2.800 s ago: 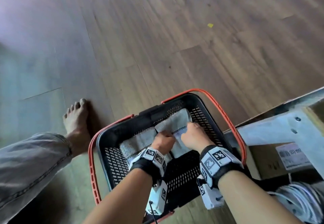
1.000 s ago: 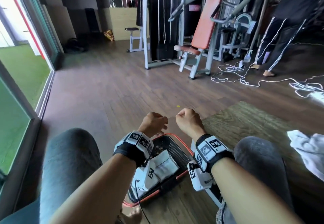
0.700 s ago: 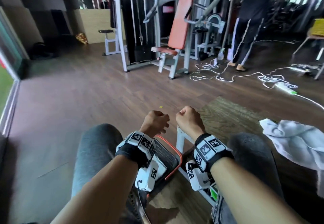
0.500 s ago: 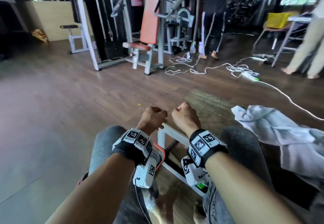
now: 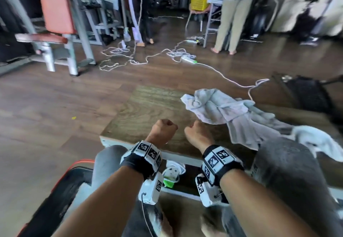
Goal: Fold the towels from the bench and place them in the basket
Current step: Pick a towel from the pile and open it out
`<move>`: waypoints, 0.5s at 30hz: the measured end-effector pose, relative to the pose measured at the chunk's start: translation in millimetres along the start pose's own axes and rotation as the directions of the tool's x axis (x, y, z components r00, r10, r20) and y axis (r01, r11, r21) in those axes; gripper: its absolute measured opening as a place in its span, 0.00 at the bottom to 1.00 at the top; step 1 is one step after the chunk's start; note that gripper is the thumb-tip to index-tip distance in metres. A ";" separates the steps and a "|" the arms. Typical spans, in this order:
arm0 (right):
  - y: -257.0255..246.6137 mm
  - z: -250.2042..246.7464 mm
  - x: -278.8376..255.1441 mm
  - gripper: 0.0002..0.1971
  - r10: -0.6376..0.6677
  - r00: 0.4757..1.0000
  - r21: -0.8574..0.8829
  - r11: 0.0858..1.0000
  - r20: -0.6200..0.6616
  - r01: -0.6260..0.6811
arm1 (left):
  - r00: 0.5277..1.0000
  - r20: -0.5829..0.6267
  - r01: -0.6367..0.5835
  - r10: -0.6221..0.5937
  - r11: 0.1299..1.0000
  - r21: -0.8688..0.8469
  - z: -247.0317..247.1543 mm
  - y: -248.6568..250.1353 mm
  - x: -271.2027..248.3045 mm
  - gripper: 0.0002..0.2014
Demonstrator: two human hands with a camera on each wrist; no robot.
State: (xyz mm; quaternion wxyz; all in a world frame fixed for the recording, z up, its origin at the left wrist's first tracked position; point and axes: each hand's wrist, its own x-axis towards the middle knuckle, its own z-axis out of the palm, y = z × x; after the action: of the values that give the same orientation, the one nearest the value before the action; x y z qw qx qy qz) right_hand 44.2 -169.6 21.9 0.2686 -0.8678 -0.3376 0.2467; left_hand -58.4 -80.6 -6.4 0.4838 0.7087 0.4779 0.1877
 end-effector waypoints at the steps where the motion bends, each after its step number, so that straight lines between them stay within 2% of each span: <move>1: 10.3 -5.4 4.5 0.27 0.019 1.000 0.001 1.000 0.002 -0.019 | 1.000 0.019 -0.016 0.016 0.999 0.032 9.0 2.7 4.1 0.12; 5: 51.9 -28.6 28.8 0.27 0.110 0.994 0.000 0.994 -0.006 -0.110 | 0.994 0.079 -0.083 0.070 0.979 0.187 54.4 17.9 26.8 0.11; 7: 70.7 -36.3 38.0 0.25 0.110 0.994 -0.031 0.993 0.003 -0.110 | 0.982 0.132 -0.171 0.136 0.936 0.307 76.7 24.2 35.7 0.11; 9: 88.1 -42.0 46.0 0.19 0.070 0.997 -0.066 0.995 0.010 -0.069 | 0.949 0.227 -0.301 0.219 0.844 0.445 95.8 30.1 44.2 0.14; 12: 112.2 -45.0 54.1 0.14 -0.012 0.999 -0.110 0.994 0.049 0.017 | 0.904 0.327 -0.411 0.275 0.771 0.487 119.8 30.7 65.8 0.24; 13: 119.5 -45.0 55.4 0.15 -0.038 0.998 -0.104 0.994 0.056 0.043 | 0.894 0.362 -0.430 0.265 0.733 0.527 127.0 30.9 72.8 0.27; 15: 130.3 -44.1 55.5 0.17 -0.092 0.995 -0.089 0.991 0.046 0.096 | 0.911 0.372 -0.383 0.180 0.705 0.597 137.7 32.5 77.3 0.29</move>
State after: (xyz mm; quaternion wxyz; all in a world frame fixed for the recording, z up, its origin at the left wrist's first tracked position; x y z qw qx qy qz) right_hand 166.2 -224.7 -42.0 0.2330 -0.8570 -0.3943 0.2362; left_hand 94.6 -86.4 -56.9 0.2320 0.9174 0.3225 -0.0243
